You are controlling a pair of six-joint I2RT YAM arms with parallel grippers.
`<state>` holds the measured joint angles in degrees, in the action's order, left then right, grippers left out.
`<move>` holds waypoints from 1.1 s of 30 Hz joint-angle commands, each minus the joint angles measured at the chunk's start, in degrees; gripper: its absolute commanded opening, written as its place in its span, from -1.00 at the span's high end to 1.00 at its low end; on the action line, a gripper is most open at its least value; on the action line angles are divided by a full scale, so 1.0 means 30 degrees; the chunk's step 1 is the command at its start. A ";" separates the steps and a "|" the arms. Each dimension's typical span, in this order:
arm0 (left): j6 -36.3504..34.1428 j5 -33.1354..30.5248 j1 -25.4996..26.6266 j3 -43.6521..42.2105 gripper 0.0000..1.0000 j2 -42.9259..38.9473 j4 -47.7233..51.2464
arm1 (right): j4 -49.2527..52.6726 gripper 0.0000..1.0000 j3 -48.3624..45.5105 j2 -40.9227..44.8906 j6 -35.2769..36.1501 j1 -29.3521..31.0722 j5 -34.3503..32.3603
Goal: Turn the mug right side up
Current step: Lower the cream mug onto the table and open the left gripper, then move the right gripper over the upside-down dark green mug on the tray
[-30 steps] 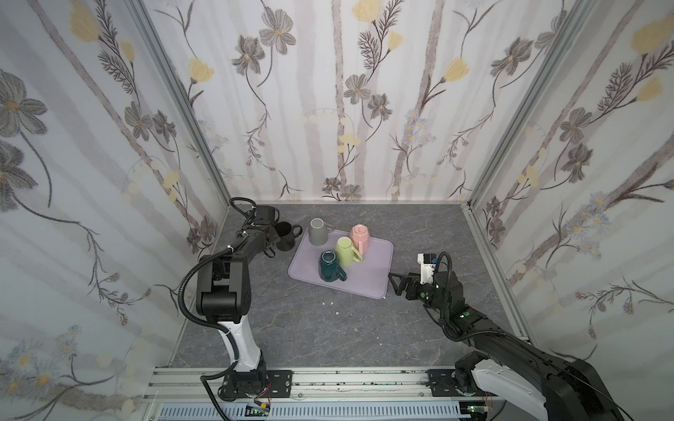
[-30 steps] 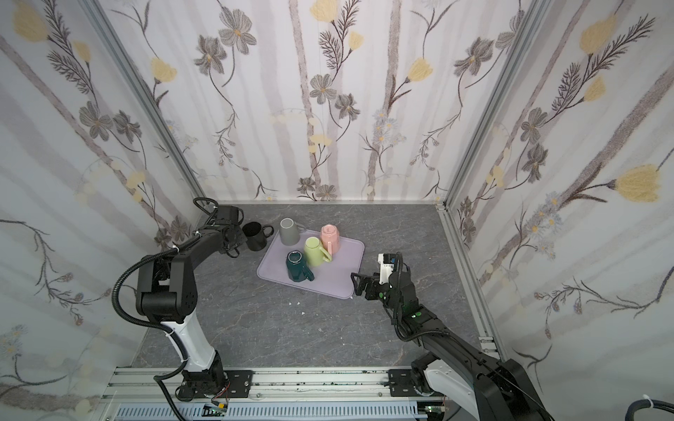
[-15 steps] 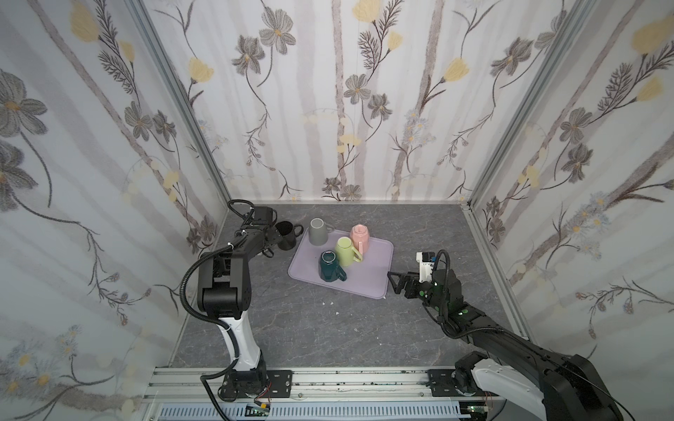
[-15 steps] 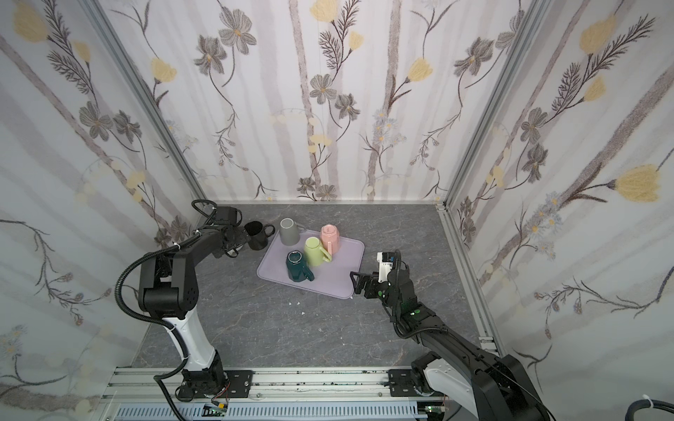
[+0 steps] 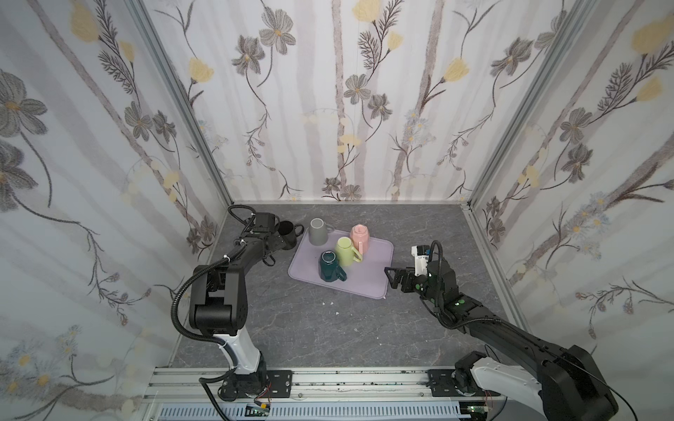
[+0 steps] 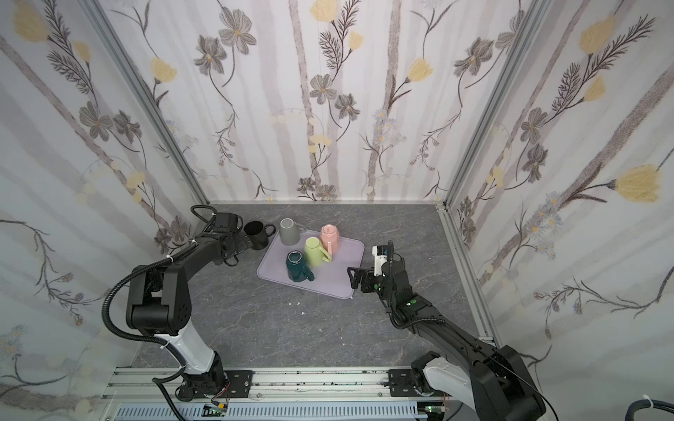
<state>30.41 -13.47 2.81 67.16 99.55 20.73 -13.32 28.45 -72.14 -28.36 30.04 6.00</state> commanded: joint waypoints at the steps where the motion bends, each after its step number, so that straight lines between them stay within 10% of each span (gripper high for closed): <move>1: 0.0435 -0.0333 0.0032 -0.0766 -1.00 -0.0821 -0.0356 | 0.0924 -0.99 0.1229 -0.0683 0.0754 0.0957 -0.1155; 17: 0.1183 0.0972 0.1324 -0.5254 -1.00 -0.7196 -0.1947 | 0.4539 -0.78 0.8492 -0.7959 0.1869 0.5475 -0.2974; 33: 0.1347 0.1542 0.4704 -0.6637 -1.00 -1.0302 -0.1105 | 0.5317 -0.51 1.0381 -0.9799 0.1913 0.5688 -0.2883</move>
<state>34.13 -8.69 15.90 47.44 69.04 16.58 2.66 58.92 -101.10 -23.46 47.00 -1.54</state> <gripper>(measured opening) 0.997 0.754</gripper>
